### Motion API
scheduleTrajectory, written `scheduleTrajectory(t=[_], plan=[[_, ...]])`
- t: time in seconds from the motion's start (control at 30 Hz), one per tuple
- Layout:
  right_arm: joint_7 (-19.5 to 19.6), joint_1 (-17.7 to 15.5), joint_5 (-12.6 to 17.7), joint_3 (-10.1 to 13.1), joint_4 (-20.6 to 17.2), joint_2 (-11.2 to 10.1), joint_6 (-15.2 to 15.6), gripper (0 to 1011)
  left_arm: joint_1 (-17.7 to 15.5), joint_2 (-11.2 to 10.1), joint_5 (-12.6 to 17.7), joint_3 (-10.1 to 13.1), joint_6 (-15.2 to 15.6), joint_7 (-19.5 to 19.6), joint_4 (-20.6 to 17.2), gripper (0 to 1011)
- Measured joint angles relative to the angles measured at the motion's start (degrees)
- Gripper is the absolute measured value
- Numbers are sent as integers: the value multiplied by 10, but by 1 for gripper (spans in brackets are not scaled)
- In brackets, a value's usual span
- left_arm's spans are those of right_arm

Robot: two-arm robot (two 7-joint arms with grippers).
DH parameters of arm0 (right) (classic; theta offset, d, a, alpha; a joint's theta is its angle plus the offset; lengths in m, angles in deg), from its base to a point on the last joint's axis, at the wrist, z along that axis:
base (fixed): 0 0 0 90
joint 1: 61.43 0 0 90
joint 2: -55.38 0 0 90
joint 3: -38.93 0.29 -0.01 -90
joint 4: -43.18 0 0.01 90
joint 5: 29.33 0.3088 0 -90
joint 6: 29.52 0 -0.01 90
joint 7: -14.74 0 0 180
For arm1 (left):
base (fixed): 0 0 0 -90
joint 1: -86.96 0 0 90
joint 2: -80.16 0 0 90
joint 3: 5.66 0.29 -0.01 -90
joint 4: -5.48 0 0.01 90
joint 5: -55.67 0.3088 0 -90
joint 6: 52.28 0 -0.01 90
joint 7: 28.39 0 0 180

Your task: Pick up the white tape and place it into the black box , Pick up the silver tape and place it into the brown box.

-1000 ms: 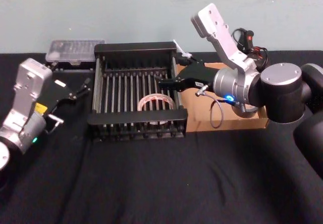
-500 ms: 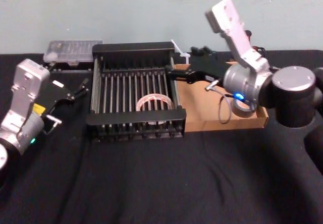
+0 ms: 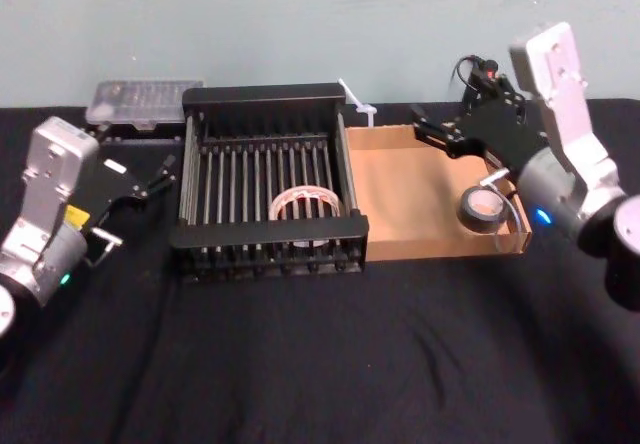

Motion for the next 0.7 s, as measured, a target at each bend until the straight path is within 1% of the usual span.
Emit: scheduleTrajectory(t=[0.2, 0.3, 0.5, 0.7], plan=[[24, -46, -24, 16, -10, -7, -46, 1002, 0, 0, 0, 0, 0, 0, 0, 1001], [36, -63, -37, 23, -10, -7, -61, 1002, 0, 0, 0, 0, 0, 0, 0, 1001], [51, -83, -55, 31, -5, -3, -69, 1002, 0, 0, 0, 0, 0, 0, 0, 1001], [67, -93, -69, 42, 3, 7, -63, 1002, 0, 0, 0, 0, 0, 0, 0, 1001]])
